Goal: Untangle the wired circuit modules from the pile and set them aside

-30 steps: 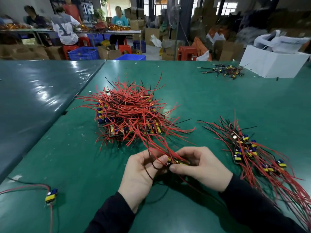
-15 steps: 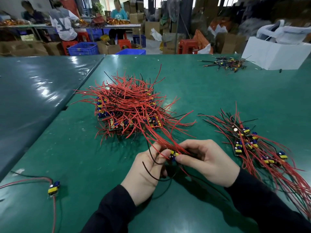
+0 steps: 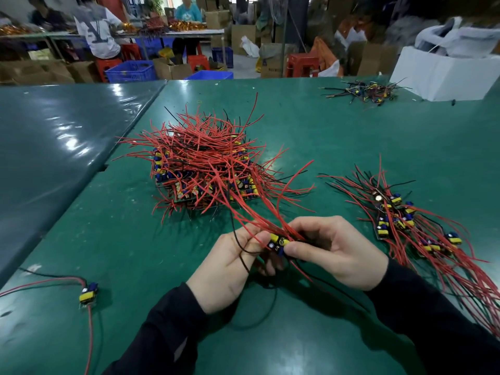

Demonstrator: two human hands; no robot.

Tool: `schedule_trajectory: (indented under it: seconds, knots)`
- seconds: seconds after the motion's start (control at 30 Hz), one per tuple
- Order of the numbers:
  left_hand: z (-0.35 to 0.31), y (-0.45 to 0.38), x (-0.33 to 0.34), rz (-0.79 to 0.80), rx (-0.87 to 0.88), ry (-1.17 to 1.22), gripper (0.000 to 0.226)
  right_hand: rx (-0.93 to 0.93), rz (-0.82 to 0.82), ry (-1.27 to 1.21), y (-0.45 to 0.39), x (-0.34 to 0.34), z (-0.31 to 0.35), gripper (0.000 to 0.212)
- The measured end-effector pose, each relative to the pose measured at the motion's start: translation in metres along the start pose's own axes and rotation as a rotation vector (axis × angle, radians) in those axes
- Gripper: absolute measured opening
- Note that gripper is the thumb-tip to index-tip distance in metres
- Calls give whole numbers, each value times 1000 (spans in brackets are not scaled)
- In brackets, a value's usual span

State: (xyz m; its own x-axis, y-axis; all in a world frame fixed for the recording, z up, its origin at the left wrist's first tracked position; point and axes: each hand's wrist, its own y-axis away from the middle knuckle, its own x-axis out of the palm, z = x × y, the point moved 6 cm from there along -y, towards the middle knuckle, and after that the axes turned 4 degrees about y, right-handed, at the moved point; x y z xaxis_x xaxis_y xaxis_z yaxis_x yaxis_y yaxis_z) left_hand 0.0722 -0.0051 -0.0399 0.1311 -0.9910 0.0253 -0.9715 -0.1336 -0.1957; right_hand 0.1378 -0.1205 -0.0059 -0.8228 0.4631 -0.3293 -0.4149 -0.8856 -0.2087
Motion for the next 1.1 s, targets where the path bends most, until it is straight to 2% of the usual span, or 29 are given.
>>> schedule_trajectory:
  seconds: [0.1,0.2,0.3,0.4,0.43,0.5,0.6,0.67,0.73,0.77,0.8,0.87,0.93,1.0,1.1]
  knots:
    - [-12,3,5,88,-8,138,32,7,34,-94,1,1,4,8]
    - [-15,3,4,95,-66,155,33,35,-26,-139,1,-6,4,9]
    - [-3,-1,-11,-76,-171,6,30,29,-197,-177,-1,-23,6,7]
    - [5,0,-22,-221,-205,-88,26,142,-453,-213,2,-50,-11,11]
    - [5,0,-22,-234,-200,-79,26,215,-500,-151,3,-56,-19,9]
    - [2,0,-19,-231,-184,-29,23,382,-509,136,7,-63,-37,9]
    - [-6,1,-12,-164,-192,74,27,526,-432,721,11,-63,-48,38]
    - [-12,2,-8,-92,-211,142,32,444,-501,883,11,-61,-35,50]
    - [-15,3,-5,-5,-236,213,36,180,-686,812,11,-59,-6,37]
    - [-17,4,-2,45,-254,258,36,39,-720,716,11,-54,8,25]
    - [-18,5,1,96,-273,311,35,-79,-675,602,11,-46,19,17]
    - [-20,9,7,188,-308,395,30,-240,-458,429,10,-17,35,19]
    - [-21,12,10,204,-340,411,27,-325,-287,463,11,12,42,28]
    - [-16,12,6,117,-395,392,32,-344,-258,538,11,25,41,34]
    - [-13,12,1,29,-391,315,26,-368,-298,614,9,27,38,29]
